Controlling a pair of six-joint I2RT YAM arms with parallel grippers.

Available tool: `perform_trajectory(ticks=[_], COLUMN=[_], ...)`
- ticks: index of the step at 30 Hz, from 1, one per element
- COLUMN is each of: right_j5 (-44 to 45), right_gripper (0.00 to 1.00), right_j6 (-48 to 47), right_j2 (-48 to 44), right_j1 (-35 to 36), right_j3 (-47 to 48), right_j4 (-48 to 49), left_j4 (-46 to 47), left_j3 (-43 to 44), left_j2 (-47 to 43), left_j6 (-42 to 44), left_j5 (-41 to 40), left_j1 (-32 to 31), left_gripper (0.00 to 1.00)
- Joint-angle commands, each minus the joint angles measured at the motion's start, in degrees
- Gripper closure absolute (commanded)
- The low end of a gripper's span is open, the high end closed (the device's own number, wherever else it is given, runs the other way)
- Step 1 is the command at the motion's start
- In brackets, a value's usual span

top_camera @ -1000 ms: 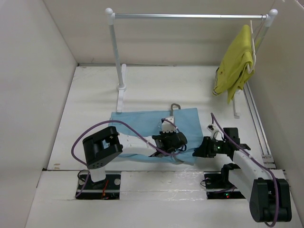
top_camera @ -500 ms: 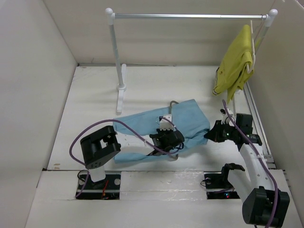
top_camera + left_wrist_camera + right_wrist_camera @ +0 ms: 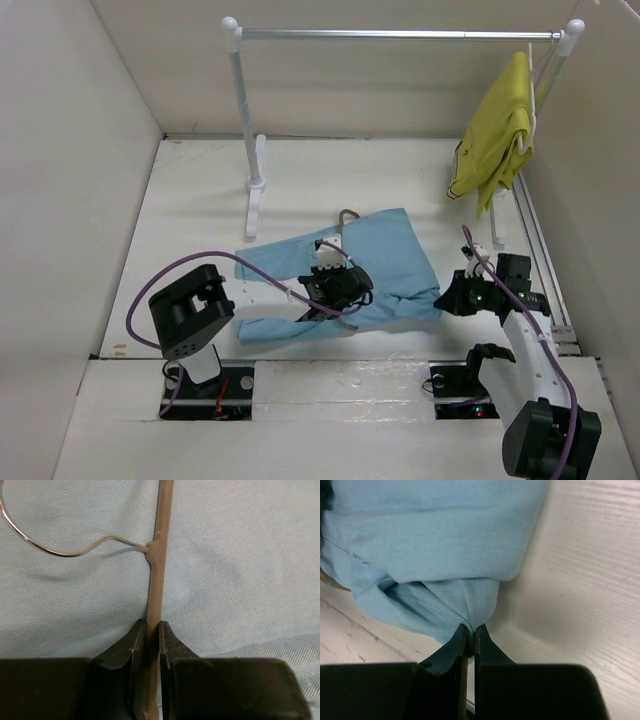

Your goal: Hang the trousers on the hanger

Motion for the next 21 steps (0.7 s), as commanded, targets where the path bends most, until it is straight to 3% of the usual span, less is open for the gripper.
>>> perform_trajectory(ticks=[1,9,11,12,14,17,21], right_j5=[4.14,2.56,2.56,3.00,3.79,1.07,2.99], right_gripper=[1.00,1.00,0.83,0.57,0.39,0.28,0.21], right_j6=[-2.94,-5.49,-6.80,-7.24,-8.65,-6.12,2.58], right_j2=[-2.17,-2.52,-1.82,-1.47,1.25,5.20,10.65], right_j1=[-1.63,-1.63,-1.63,-1.63,-0.94,-0.93,6.26], right_j3=[-1.21,-2.01,-0.96,2.18,6.41,13.09,16.10], right_j4=[-3.03,-5.41,-5.41,-5.93,-6.63,-3.66,12.46], left_j4=[-11.56,-14.28,-14.46,-14.64,-14.82,-15.61,-14.90], left_j3=[-0.16,-2.72,-2.36,-1.84,-1.22,-0.43,-0.43], left_j2=[-2.28,-3.16,-3.86,-4.73,-5.44,-5.71,-5.01], left_j6=[-1.80,-5.05,-5.23,-5.23,-5.40,-6.28,-6.11], left_j5=[-7.96,-6.82,-6.64,-6.64,-6.20,-4.71,-3.57], left_j1=[2.43,3.49,2.62,1.39,0.15,-0.47,-1.61], left_gripper=[1.00,1.00,1.00,1.00,1.00,1.00,1.00])
